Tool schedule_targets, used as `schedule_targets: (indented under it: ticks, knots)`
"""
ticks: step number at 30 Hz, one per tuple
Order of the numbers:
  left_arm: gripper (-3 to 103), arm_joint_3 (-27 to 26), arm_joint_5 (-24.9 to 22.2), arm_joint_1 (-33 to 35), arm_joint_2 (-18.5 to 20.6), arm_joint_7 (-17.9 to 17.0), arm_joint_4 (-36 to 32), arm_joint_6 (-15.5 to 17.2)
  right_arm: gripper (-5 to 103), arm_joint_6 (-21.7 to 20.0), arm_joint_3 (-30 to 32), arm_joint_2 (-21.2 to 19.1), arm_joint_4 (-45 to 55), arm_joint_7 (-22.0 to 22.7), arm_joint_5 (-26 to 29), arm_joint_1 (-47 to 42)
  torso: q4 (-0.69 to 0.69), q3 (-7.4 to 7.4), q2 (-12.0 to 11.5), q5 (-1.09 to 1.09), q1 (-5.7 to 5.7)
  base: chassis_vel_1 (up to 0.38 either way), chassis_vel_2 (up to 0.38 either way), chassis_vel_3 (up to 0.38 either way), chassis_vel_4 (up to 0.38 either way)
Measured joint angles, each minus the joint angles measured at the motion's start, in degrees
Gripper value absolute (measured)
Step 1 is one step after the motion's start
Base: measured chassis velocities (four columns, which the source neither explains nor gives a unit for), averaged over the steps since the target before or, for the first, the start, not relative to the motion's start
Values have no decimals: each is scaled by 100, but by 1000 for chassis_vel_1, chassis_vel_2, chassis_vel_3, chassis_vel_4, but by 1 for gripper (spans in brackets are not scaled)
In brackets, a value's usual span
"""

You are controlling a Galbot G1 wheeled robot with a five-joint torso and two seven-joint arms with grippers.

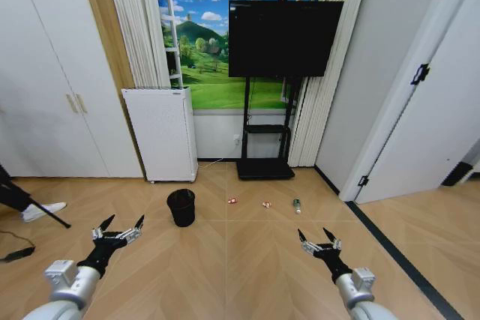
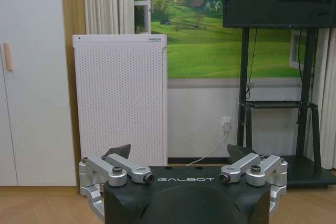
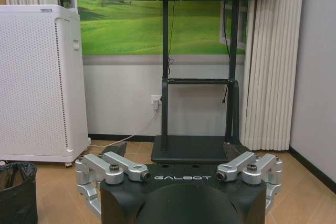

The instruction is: Pick up the trash bin and place the garbage on the floor into it.

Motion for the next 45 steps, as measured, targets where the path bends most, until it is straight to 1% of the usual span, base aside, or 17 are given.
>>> schedule_targets:
  ticks: [12,15,18,20,21,23,24,25,28,30,32,33,35,36,39,41,45]
  knots:
    - [100,-22,-12,-16,3,50,76,-11,100,-5,-48,52,-3,-5,-92,26,1,0,-1,4,2,-353,359,360,-347]
    - [100,-35,-22,-24,1,53,101,-20,100,-8,-55,73,-3,-5,-120,30,0,-1,1,-5,-1,-382,374,354,-367]
    - [100,-45,-31,-25,-3,59,112,-33,100,-16,-80,89,-4,-8,-151,31,2,0,0,7,1,-337,356,318,-348]
    - [100,-55,-42,-22,-10,67,136,-42,100,-18,-96,105,-3,-8,-178,30,0,-2,1,-10,-1,-361,341,347,-346]
    - [100,-73,-48,-19,-10,92,140,-50,100,-24,-116,116,-3,-8,-193,31,0,-1,0,5,-1,-289,343,342,-339]
    - [100,-96,-54,-13,-10,114,143,-53,100,-31,-126,123,-2,-9,-205,31,3,-1,1,7,-1,-334,351,337,-342]
    - [100,-106,-65,-9,-12,134,154,-54,100,-34,-134,128,2,-8,-214,31,-1,-2,2,-11,-1,-379,327,375,-345]
    - [100,-106,-65,-9,-12,134,154,-54,100,-34,-134,128,2,-8,-214,31,-1,-2,2,-11,-1,-379,327,375,-345]
    - [100,-131,-96,-7,-13,141,175,-61,100,-41,-153,141,4,-9,-248,33,1,0,0,10,-1,-342,350,320,-364]
    - [100,-135,-109,-14,-13,141,218,-92,100,-11,-170,161,9,-9,-249,30,0,-1,2,-14,0,-351,368,350,-346]
    - [100,-134,-108,-16,-13,140,229,-93,100,51,-185,173,-8,-1,-241,32,0,-1,1,-7,-1,-360,353,338,-345]
    - [100,-132,-105,-16,-21,139,229,-95,100,69,-198,186,-20,2,-243,32,1,-1,0,11,-1,-360,358,351,-360]
    - [100,-125,-102,-16,-35,135,229,-91,100,69,-197,189,-20,13,-247,22,2,-1,0,5,-1,-337,358,328,-313]
    - [100,-117,-92,-14,-49,116,229,-67,100,70,-195,190,-15,27,-248,16,-1,-5,-8,-14,-1,-323,288,328,-313]
    - [100,-125,-81,0,-63,81,186,-31,100,66,-196,193,-15,32,-249,13,0,-25,-55,11,-22,-290,281,206,-233]
    - [100,-146,-80,7,-65,70,183,-8,100,59,-195,193,-9,33,-249,21,0,-54,-109,-8,-48,-132,104,111,-44]
    - [100,-193,-75,18,-66,70,184,-1,100,32,-227,209,-2,33,-256,33,-1,-129,-220,3,-101,-29,0,11,8]
